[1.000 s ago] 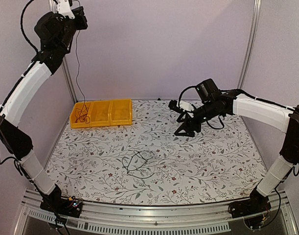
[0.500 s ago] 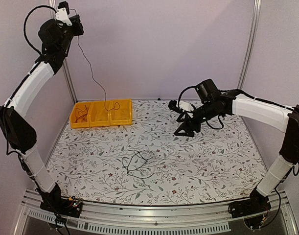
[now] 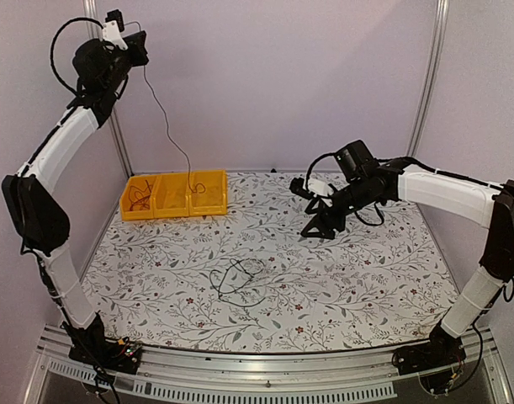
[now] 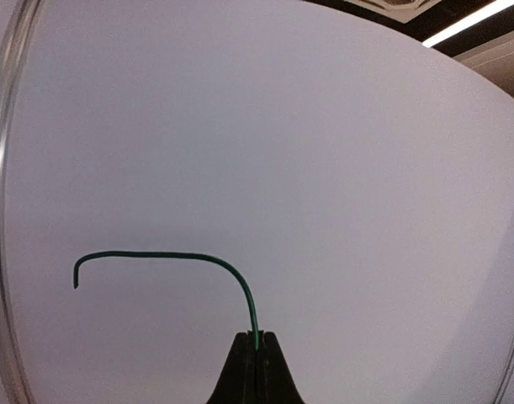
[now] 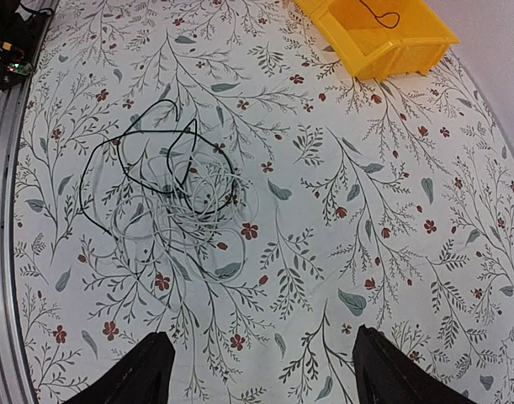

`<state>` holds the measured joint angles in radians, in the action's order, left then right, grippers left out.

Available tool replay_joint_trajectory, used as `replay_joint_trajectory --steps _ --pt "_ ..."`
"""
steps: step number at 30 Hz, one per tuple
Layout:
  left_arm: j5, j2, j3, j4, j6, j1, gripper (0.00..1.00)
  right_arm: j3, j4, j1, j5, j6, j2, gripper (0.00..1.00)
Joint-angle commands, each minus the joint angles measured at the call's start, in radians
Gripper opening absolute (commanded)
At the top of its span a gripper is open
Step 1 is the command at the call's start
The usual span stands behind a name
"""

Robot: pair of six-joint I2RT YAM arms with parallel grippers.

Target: Untangle the cables

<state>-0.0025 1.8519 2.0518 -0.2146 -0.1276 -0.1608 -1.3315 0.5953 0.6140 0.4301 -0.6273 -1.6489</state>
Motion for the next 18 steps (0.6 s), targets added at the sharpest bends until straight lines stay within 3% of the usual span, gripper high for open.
replay_joint_trajectory --steps 1,7,18 --pt "0.229 -0.009 0.041 -0.184 -0.069 -0.001 0.0 -0.023 -0.018 -0.005 0.003 -0.003 -0.025 0.78" --pt "0.186 0.003 0.129 -0.18 -0.076 -0.003 0.0 -0.045 -0.019 -0.005 0.011 0.0 -0.047 0.78" --pt "0.142 -0.005 0.085 -0.146 -0.023 0.026 0.0 -0.056 -0.019 -0.006 0.012 0.001 -0.062 0.78"
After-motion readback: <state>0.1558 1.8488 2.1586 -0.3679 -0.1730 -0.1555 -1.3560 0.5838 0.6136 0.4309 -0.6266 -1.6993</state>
